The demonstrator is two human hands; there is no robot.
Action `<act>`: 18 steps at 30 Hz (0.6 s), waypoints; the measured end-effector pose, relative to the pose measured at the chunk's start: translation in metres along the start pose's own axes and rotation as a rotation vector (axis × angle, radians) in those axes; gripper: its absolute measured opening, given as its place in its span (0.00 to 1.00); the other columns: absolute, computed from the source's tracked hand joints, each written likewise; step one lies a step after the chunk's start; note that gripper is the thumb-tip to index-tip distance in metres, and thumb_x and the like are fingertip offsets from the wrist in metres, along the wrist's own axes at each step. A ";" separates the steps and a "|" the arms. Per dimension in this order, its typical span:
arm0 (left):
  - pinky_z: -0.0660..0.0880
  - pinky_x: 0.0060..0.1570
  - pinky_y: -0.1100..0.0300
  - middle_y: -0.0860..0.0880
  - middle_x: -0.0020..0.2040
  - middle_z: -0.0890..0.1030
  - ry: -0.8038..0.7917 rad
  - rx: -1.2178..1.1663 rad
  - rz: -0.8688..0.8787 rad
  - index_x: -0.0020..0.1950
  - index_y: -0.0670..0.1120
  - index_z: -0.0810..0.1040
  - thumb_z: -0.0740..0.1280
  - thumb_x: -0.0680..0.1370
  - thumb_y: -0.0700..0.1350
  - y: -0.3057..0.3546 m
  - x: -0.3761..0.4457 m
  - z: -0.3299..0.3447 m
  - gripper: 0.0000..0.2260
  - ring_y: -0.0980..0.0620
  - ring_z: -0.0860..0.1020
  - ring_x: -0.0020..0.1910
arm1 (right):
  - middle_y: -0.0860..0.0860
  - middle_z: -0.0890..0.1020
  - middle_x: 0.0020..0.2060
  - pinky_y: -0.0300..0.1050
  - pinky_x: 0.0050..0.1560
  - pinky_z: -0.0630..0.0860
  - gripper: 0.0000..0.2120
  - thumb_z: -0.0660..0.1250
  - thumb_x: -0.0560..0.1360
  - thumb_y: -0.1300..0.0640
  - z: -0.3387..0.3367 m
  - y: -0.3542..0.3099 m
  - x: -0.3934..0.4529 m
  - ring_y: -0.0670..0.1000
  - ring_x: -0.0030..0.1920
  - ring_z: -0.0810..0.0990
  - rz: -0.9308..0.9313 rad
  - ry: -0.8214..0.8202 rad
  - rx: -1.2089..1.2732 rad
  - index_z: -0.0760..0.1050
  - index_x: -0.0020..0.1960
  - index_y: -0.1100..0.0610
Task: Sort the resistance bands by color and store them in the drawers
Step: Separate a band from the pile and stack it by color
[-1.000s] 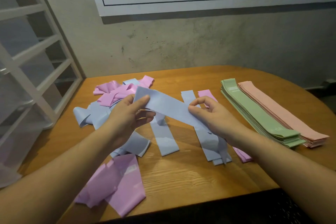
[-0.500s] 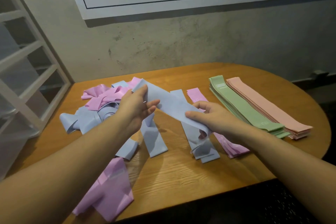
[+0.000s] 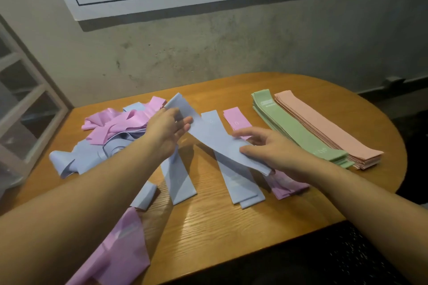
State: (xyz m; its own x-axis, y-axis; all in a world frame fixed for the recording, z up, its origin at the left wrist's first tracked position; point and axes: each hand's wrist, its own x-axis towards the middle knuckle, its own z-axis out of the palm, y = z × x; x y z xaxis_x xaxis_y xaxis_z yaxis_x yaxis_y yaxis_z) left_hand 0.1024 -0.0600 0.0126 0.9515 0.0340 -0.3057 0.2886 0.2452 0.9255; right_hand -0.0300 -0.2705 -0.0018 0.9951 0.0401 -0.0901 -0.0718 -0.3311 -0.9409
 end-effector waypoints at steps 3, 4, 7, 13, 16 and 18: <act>0.82 0.41 0.58 0.41 0.52 0.81 -0.015 0.064 0.068 0.72 0.41 0.70 0.63 0.82 0.37 -0.001 0.009 0.007 0.17 0.46 0.86 0.47 | 0.42 0.83 0.55 0.29 0.46 0.75 0.09 0.69 0.79 0.55 -0.002 0.000 0.001 0.42 0.55 0.81 0.031 0.008 -0.071 0.83 0.57 0.45; 0.81 0.39 0.59 0.41 0.50 0.81 -0.018 0.093 0.092 0.69 0.41 0.72 0.63 0.83 0.38 -0.002 0.011 0.010 0.14 0.46 0.85 0.45 | 0.39 0.83 0.55 0.26 0.45 0.74 0.09 0.69 0.79 0.54 -0.003 0.001 0.002 0.39 0.55 0.80 0.038 0.018 -0.088 0.84 0.57 0.46; 0.80 0.40 0.60 0.43 0.47 0.79 -0.013 0.166 0.159 0.64 0.42 0.74 0.65 0.82 0.40 -0.004 0.021 0.019 0.11 0.49 0.82 0.40 | 0.37 0.83 0.49 0.30 0.40 0.76 0.08 0.69 0.79 0.54 -0.004 0.003 0.003 0.40 0.49 0.81 0.085 0.052 -0.097 0.85 0.54 0.47; 0.79 0.34 0.63 0.42 0.49 0.78 -0.023 0.237 0.169 0.63 0.42 0.75 0.66 0.82 0.40 -0.006 0.042 0.043 0.10 0.52 0.77 0.34 | 0.51 0.81 0.44 0.42 0.23 0.72 0.12 0.66 0.81 0.58 -0.003 0.009 0.002 0.47 0.27 0.77 0.199 -0.006 0.054 0.80 0.62 0.49; 0.81 0.35 0.63 0.41 0.48 0.79 -0.033 0.278 0.142 0.63 0.41 0.76 0.67 0.81 0.39 -0.010 0.053 0.053 0.11 0.52 0.77 0.32 | 0.55 0.83 0.45 0.48 0.29 0.76 0.22 0.70 0.78 0.57 -0.004 0.013 0.005 0.53 0.28 0.78 0.242 -0.007 0.058 0.69 0.69 0.46; 0.80 0.34 0.63 0.42 0.45 0.79 -0.044 0.340 0.132 0.64 0.41 0.76 0.68 0.81 0.39 -0.013 0.059 0.057 0.12 0.52 0.77 0.32 | 0.54 0.83 0.40 0.49 0.31 0.77 0.22 0.71 0.77 0.54 -0.006 0.013 0.007 0.52 0.26 0.78 0.289 -0.028 -0.021 0.67 0.68 0.46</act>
State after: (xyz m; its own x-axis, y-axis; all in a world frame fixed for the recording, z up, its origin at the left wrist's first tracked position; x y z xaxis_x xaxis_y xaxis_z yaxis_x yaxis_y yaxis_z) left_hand 0.1603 -0.1162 -0.0051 0.9844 0.0008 -0.1757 0.1750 -0.0945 0.9800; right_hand -0.0238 -0.2804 -0.0126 0.9311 -0.0326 -0.3632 -0.3508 -0.3524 -0.8676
